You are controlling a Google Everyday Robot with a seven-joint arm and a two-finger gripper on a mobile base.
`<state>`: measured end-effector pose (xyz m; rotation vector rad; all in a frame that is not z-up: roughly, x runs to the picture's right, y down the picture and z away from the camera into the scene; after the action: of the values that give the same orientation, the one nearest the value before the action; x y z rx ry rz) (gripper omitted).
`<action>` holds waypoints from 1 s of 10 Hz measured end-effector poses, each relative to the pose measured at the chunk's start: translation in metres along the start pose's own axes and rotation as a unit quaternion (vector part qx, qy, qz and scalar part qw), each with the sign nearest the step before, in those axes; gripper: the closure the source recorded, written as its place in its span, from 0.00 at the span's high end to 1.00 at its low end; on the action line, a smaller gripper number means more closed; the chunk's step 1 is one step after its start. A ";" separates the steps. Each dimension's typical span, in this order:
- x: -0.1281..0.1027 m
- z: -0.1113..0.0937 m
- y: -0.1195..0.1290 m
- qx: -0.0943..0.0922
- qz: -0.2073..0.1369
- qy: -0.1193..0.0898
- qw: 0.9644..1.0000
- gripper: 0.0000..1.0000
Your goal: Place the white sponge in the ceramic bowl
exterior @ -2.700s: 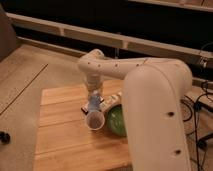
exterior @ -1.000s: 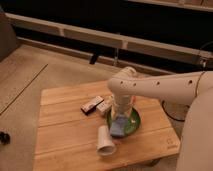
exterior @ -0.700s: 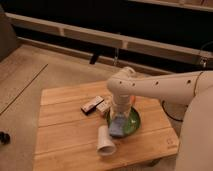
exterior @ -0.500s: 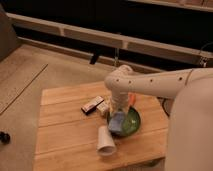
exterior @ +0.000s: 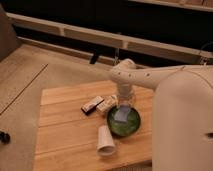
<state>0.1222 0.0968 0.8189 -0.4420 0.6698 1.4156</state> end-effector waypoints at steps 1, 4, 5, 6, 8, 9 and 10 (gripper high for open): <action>0.000 0.000 0.000 0.001 -0.001 -0.001 1.000 0.08; 0.000 0.000 0.000 0.001 -0.001 0.000 1.000 0.38; 0.000 0.000 0.000 0.001 0.000 0.000 1.000 0.48; 0.000 0.000 0.000 0.001 0.000 0.000 1.000 0.60; 0.000 0.000 0.000 0.001 0.000 0.000 1.000 0.78; 0.000 0.000 0.000 0.001 0.000 0.000 1.000 0.80; 0.000 0.000 0.000 0.001 0.000 0.000 1.000 0.80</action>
<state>0.1227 0.0966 0.8191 -0.4403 0.6701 1.4147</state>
